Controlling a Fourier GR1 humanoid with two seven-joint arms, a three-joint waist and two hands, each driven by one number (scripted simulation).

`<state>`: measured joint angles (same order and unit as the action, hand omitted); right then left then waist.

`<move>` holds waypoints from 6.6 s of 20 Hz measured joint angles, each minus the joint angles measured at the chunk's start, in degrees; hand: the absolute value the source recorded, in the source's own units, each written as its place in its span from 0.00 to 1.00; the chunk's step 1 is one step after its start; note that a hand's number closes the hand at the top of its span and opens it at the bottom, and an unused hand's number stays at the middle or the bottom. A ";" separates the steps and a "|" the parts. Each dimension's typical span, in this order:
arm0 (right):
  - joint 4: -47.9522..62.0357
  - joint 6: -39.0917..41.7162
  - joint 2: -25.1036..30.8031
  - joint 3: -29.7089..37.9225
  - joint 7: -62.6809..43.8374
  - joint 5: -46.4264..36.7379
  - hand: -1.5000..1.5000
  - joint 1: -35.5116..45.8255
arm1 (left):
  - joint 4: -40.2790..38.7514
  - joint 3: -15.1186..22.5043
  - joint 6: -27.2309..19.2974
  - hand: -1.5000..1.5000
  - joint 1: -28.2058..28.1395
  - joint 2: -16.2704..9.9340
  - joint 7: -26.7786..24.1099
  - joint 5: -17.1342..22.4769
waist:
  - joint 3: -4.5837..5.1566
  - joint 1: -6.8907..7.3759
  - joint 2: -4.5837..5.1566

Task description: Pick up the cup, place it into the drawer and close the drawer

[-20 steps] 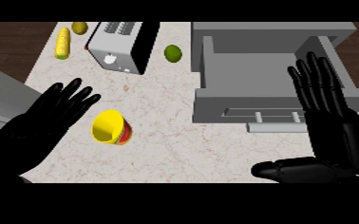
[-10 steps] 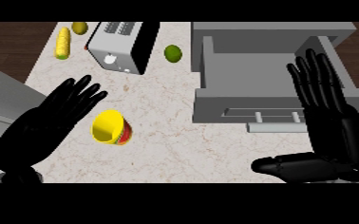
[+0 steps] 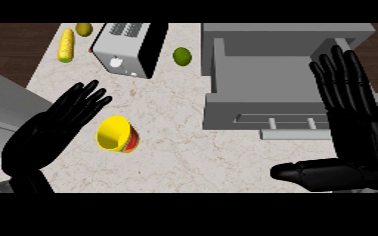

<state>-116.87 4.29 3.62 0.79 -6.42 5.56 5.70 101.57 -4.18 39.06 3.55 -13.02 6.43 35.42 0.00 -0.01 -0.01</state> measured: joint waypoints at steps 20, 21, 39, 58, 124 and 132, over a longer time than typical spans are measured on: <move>-1.62 0.64 0.25 0.01 -2.09 0.55 0.00 0.06 | -27.09 -5.25 6.26 0.00 4.62 0.59 -21.36 -24.38 | 0.02 -0.18 0.05; -1.09 0.67 0.43 0.53 -2.24 0.93 0.00 0.67 | -27.98 -5.09 6.03 0.00 4.54 0.55 -22.43 -25.51 | 0.02 -0.15 0.04; -0.95 2.47 1.21 1.52 -2.28 2.87 0.00 0.77 | -55.32 -2.16 -3.28 0.00 12.90 -1.80 -41.95 -38.61 | 0.04 -0.48 0.14; -1.36 2.18 1.11 1.47 -3.50 3.17 0.00 2.14 | -74.68 2.34 -8.61 0.00 20.49 -3.33 -54.19 -42.97 | 0.13 -1.04 0.36; -2.26 2.61 1.52 2.68 -4.08 2.96 0.00 -0.28 | -21.50 2.37 -36.04 1.00 20.49 12.04 -27.05 -19.33 | -0.02 -0.03 -0.07; -1.50 4.75 2.49 4.57 -1.68 4.45 0.00 -1.96 | -20.12 4.63 -45.34 1.00 32.79 12.10 -16.44 -21.80 | -0.03 -0.33 -0.03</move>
<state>-118.38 9.04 6.11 5.36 -8.11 10.01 3.74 81.44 0.45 -6.28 36.34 -0.92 -10.01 13.62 -0.03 -0.33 -0.04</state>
